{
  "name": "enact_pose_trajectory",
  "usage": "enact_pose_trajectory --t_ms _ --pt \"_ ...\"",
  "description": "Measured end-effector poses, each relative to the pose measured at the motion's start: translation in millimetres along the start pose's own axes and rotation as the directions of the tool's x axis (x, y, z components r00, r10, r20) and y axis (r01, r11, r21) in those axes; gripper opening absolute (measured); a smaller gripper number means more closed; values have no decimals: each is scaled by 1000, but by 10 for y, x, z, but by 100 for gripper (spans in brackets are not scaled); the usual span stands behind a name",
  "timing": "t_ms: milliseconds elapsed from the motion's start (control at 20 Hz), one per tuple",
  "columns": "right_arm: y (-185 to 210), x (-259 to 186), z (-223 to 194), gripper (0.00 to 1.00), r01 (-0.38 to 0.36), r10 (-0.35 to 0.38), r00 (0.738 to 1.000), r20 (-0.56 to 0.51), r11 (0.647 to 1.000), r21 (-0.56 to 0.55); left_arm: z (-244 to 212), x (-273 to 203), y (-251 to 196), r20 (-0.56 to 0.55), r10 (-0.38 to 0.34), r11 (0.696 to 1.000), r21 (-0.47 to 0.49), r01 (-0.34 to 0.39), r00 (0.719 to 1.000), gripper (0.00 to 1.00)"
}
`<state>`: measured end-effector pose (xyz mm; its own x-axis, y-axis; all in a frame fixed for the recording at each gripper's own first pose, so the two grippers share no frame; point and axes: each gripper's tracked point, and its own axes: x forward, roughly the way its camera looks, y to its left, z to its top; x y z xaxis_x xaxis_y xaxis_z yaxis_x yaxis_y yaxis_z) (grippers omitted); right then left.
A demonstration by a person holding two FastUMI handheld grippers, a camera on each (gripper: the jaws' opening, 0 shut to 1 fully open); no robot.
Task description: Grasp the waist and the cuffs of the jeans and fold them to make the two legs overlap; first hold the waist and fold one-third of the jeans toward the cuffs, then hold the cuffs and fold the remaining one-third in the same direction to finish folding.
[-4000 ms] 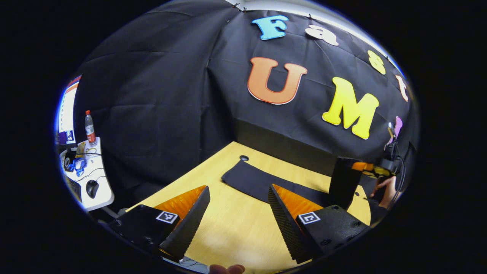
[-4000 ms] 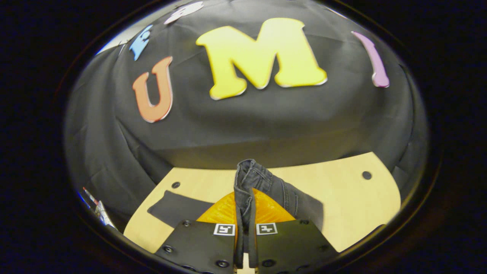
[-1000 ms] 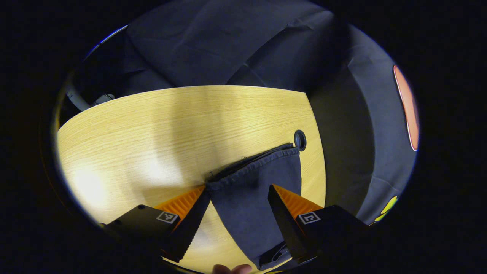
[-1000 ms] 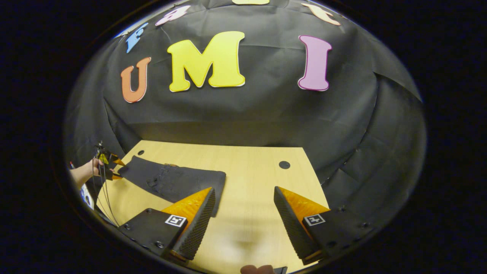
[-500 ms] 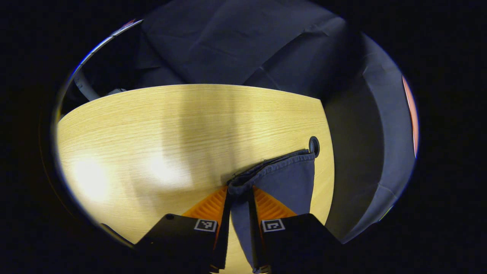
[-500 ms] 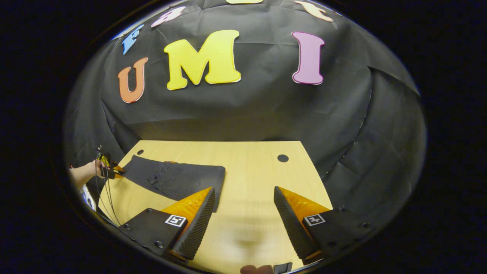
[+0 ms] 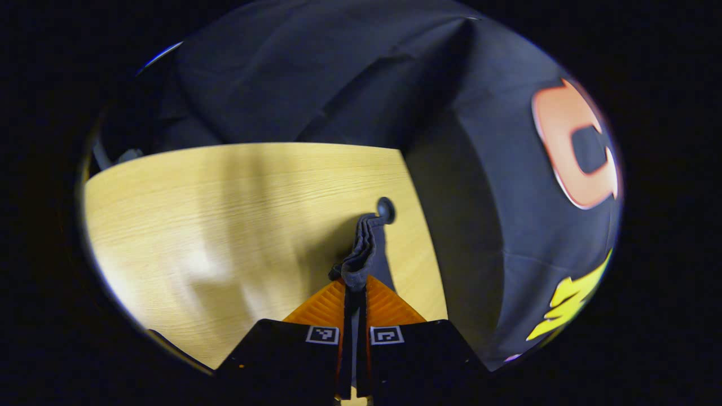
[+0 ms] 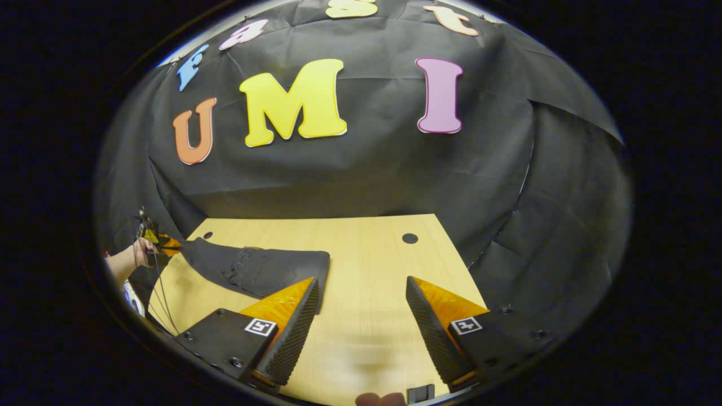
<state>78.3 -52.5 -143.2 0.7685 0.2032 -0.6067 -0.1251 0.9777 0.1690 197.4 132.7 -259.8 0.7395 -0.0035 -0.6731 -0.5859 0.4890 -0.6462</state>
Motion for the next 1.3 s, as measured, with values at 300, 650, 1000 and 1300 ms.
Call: enact_pose_trajectory --t_ms 300,650,1000,1300 --pt "-14 -341 -67 93 15 -16 999 51 1000 26 -778 -744 -1318 -1 -256 907 346 241 967 6" --pt "-318 -869 -198 93 121 -126 988 93 991 57 -2316 -976 -2005 -148 -396 704 585 403 906 5" --pt "-710 -1159 -467 99 230 -235 971 51 969 91 -3429 -534 -1786 -227 -359 570 715 405 905 5" --pt "-767 -1137 -594 93 248 -248 969 -2 969 15 -4088 -230 -1396 -250 -262 509 785 354 932 5"
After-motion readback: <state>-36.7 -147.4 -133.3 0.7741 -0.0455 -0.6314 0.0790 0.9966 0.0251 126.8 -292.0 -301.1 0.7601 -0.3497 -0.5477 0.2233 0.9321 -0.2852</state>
